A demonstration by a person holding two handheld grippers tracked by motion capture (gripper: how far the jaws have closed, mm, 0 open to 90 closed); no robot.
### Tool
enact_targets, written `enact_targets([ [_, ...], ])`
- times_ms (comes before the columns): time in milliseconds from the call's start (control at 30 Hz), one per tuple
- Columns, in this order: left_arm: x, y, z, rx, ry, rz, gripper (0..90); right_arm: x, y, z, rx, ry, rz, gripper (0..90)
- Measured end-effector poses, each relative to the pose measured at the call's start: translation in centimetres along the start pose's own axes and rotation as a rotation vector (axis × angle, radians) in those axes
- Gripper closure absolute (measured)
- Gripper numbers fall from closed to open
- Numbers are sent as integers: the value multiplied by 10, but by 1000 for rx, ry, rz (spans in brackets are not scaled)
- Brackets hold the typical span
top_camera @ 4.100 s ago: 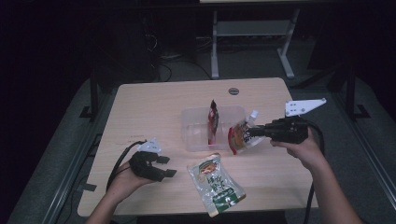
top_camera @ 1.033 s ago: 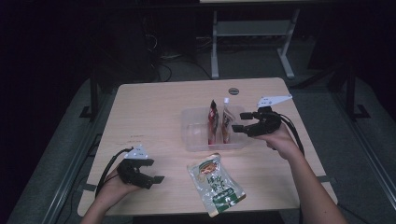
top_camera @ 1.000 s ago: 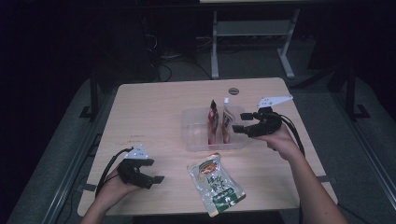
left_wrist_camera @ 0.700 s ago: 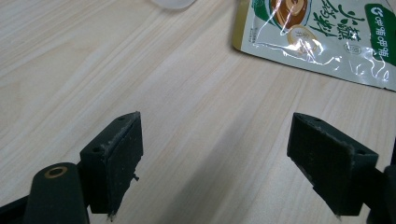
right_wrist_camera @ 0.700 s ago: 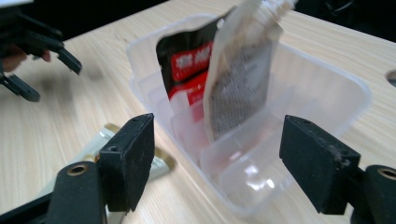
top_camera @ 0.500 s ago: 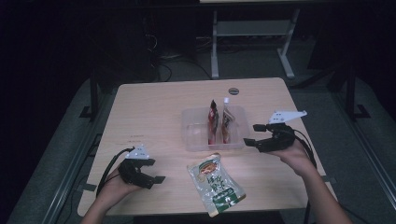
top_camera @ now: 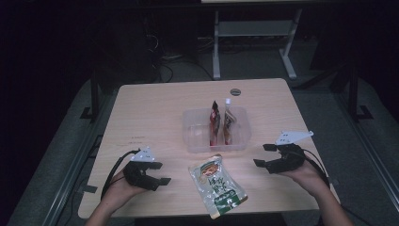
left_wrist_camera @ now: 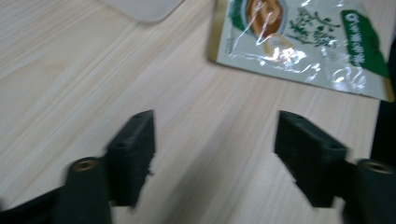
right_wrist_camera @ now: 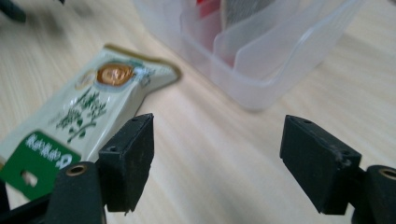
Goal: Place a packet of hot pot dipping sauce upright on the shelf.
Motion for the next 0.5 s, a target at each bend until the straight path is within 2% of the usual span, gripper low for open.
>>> enact_targets([
  [133, 13, 4, 6, -20, 34, -50, 600, -9, 2, -7, -22, 1, 15, 249],
  [167, 16, 6, 8, -30, 57, -58, 654, -9, 3, -8, -31, -7, 20, 247],
  [233, 23, 12, 11, -44, 72, -77, 771, -10, 5, -6, -32, 4, 26, 247],
  [300, 31, 20, 16, -62, 100, -98, 874, -11, 8, -6, -32, -5, 42, 247],
  [400, 40, 31, 22, -93, 141, -118, 897, -12, 9, -6, -35, -10, 51, 244],
  [500, 51, 42, 27, -95, 171, -136, 897, -13, 9, -5, -33, -2, 56, 245],
])
Point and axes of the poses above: each handheld gripper's, and its own axes: y roughly forward along the jaws, z roughly out of its top, x roughly to its right, the point moved 3 cm from there along y, roughly forward along the jaws, and after that the axes turned 13 degrees about -y, right-handed, at the moved point
